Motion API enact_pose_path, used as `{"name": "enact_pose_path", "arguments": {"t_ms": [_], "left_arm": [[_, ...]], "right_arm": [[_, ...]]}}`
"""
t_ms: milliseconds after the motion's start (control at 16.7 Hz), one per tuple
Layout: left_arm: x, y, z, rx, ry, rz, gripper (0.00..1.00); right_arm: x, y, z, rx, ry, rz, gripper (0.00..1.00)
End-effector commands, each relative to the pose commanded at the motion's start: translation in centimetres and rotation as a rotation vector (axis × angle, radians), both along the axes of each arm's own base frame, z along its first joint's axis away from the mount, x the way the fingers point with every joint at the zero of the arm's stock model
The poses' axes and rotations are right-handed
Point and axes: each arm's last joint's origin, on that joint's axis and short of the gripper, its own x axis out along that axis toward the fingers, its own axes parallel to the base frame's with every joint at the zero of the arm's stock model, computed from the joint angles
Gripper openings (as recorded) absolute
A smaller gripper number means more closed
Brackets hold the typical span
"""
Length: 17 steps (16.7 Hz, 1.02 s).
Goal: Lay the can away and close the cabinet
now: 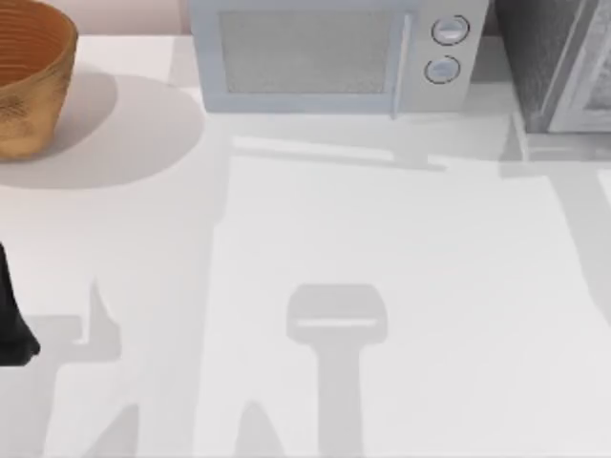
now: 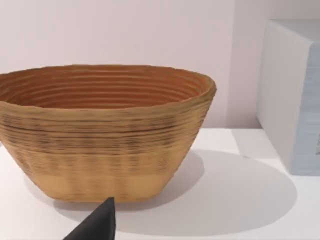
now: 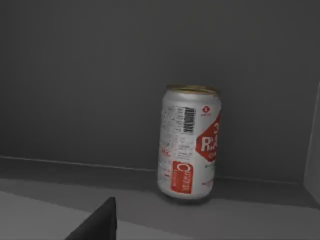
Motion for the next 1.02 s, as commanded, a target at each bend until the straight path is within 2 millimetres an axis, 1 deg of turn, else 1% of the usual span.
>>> {"name": "enact_pose_path", "arguments": {"t_ms": [180,300,480,660,780,840,960,1020], "left_arm": [[0.0,0.0,0.0,0.000,0.000,0.000,1.00],[0.0,0.0,0.0,0.000,0.000,0.000,1.00],[0.0,0.0,0.0,0.000,0.000,0.000,1.00],[0.0,0.0,0.0,0.000,0.000,0.000,1.00],[0.0,0.0,0.0,0.000,0.000,0.000,1.00],[0.0,0.0,0.0,0.000,0.000,0.000,1.00],[0.0,0.0,0.0,0.000,0.000,0.000,1.00],[0.0,0.0,0.0,0.000,0.000,0.000,1.00]], "right_arm": [[-3.8,-0.5,-6.5,0.001,0.015,-0.005,1.00],[-5.4,-0.8,-11.5,0.007,0.037,-0.012,1.00],[-6.8,-1.1,-19.3,0.021,0.080,-0.026,1.00],[-7.2,-1.3,-26.3,0.038,0.129,-0.042,1.00],[-7.1,-1.4,-30.0,0.048,0.159,-0.052,1.00],[-7.0,-1.4,-31.5,0.053,0.171,-0.056,1.00],[-6.9,-1.5,-33.5,0.059,0.187,-0.062,1.00],[-6.9,-1.5,-34.0,0.061,0.193,-0.064,1.00]]}}
